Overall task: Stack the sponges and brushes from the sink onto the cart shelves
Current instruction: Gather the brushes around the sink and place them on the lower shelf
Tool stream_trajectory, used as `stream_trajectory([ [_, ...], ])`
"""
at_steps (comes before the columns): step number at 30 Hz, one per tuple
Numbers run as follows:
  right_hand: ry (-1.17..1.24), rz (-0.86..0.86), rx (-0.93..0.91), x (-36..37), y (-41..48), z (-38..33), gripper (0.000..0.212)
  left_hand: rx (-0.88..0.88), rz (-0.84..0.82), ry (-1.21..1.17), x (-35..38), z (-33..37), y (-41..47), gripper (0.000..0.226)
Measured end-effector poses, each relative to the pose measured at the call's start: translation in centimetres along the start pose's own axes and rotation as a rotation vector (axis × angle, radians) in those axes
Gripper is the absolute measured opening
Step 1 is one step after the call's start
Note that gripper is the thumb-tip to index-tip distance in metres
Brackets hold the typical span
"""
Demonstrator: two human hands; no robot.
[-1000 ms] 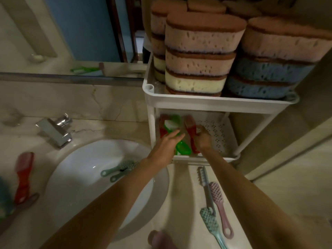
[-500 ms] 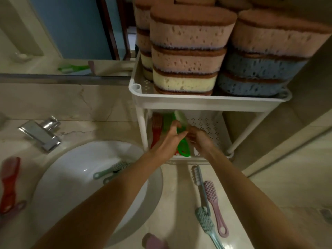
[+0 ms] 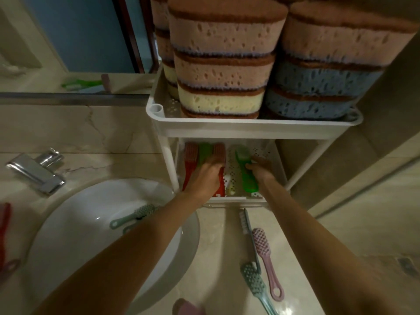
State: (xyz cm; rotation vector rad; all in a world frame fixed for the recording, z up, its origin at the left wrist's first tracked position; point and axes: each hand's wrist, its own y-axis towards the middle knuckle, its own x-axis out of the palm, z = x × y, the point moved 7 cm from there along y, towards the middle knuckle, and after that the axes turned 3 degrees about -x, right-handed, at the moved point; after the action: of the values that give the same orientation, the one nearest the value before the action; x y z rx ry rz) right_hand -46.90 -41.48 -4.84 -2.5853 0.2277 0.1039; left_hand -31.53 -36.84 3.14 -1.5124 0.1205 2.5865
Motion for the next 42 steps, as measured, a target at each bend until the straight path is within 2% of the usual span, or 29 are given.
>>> stream_trajectory([
  [3,-0.201,0.037,-0.074,0.5,0.2,-0.6,0.031,-0.113,-0.029,0.068,0.5,-1.8,-0.2,0.035],
  [11,-0.554,0.049,-0.247,2.5,0.0,-1.9,0.018,-0.132,-0.223,0.115,2.9,-2.9,-0.6,0.035],
  [16,-0.765,-0.007,-0.328,2.6,-0.9,-2.0,0.032,-0.105,-0.291,0.118,3.6,-2.8,-1.1,0.036],
  [19,-0.690,0.037,-0.373,2.0,-2.2,-1.9,0.021,-0.092,-0.286,0.087,3.7,-2.8,-1.5,0.039],
  [22,-0.689,0.102,-0.454,1.4,-4.3,-2.4,0.021,-0.101,-0.213,0.044,3.2,-2.8,-2.2,0.041],
  [25,-0.637,0.273,-0.629,1.7,-8.4,-3.5,0.031,-0.111,-0.094,-0.040,1.7,-3.0,-3.7,0.043],
  [27,-0.542,0.319,-0.775,3.4,-11.6,-3.5,0.030,-0.134,-0.017,-0.115,0.3,-3.8,-5.5,0.039],
  [29,-0.484,0.252,-0.873,6.1,-14.2,-2.5,0.025,-0.196,0.045,-0.178,-1.1,-5.6,-8.0,0.035],
  [31,-0.469,0.144,-0.888,9.5,-16.1,-0.4,0.025,-0.281,0.096,-0.203,-2.4,-8.7,-11.0,0.031],
  [36,-0.514,-0.199,-0.664,19.7,-19.3,5.7,0.019,-0.618,0.225,-0.219,-5.3,-19.7,-19.5,0.028],
  [39,-0.599,-0.438,-0.636,27.3,-22.1,7.7,0.017,-0.816,0.288,-0.199,-7.4,-26.3,-24.9,0.030],
  [42,-0.671,-0.598,-0.615,34.1,-24.5,8.9,0.019,-0.948,0.396,-0.163,-10.4,-31.7,-29.5,0.026],
])
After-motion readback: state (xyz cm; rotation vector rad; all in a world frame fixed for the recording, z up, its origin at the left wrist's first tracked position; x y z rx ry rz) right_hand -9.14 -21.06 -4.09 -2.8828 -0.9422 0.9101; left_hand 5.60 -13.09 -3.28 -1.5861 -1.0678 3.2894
